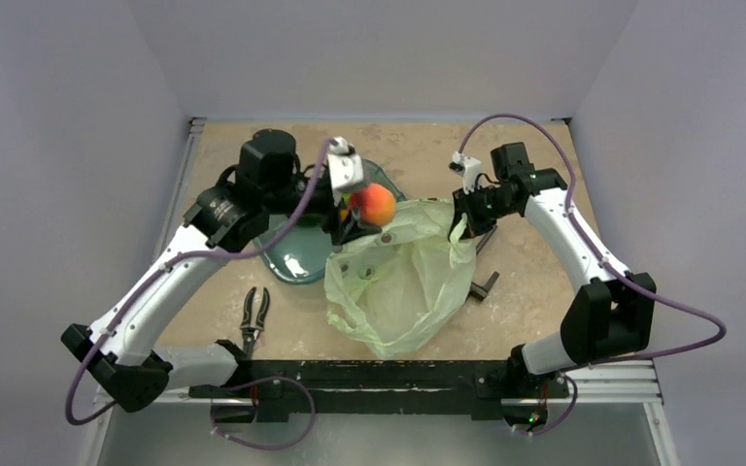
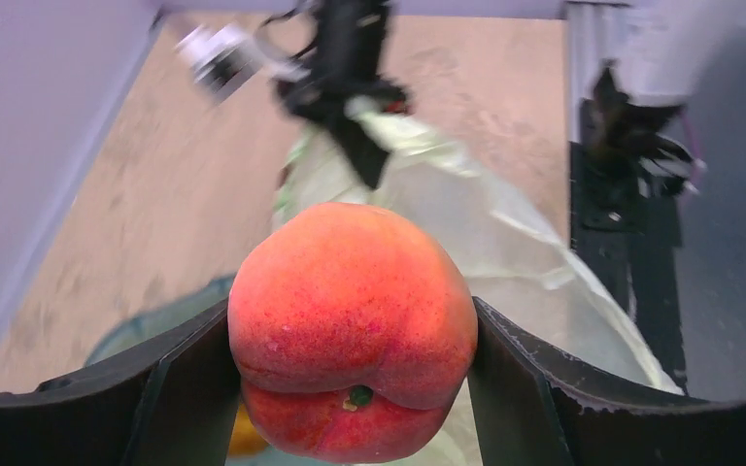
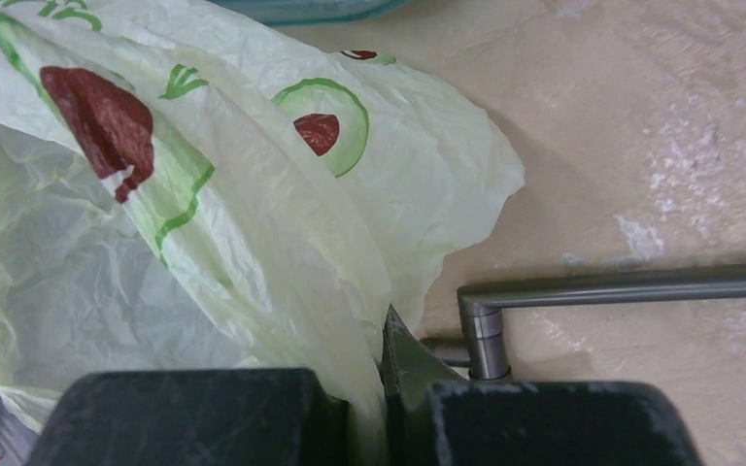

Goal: Place the fake fruits into the plastic bag and tie a complex knot

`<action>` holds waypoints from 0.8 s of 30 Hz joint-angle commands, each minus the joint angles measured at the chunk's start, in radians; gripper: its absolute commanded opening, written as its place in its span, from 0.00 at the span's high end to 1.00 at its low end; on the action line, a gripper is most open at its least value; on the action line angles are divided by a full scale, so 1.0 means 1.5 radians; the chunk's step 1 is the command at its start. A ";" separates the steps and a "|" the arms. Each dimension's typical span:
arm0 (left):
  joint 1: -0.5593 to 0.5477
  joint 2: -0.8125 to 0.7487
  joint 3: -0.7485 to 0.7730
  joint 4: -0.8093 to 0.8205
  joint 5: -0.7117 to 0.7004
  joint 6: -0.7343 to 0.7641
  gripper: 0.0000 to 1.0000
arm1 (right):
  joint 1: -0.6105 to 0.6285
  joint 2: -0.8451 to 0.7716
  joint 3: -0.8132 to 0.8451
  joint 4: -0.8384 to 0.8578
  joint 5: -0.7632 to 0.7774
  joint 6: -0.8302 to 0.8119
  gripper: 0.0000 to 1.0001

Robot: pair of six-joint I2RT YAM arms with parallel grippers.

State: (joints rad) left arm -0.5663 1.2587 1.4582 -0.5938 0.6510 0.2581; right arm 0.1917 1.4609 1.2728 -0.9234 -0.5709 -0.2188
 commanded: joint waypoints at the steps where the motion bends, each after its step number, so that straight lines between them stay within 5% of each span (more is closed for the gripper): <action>1: -0.148 0.037 -0.020 -0.087 0.005 0.223 0.57 | 0.001 0.003 -0.016 -0.014 -0.040 0.054 1.00; 5: -0.235 0.069 -0.086 -0.129 -0.042 0.422 0.57 | -0.003 0.003 -0.025 -0.026 -0.075 0.056 1.00; 15: -0.200 0.253 -0.169 -0.045 -0.201 0.610 0.41 | -0.015 0.042 -0.035 -0.029 -0.101 0.043 1.00; 24: -0.238 0.305 -0.150 -0.099 -0.058 0.680 0.27 | -0.041 0.065 0.001 -0.079 -0.131 0.000 1.00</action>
State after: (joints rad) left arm -0.8776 1.7222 1.1988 -0.6964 0.4107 1.1740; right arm 0.1535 1.5780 1.2133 -0.9894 -0.7151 -0.1791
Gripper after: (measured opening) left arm 0.729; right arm 0.005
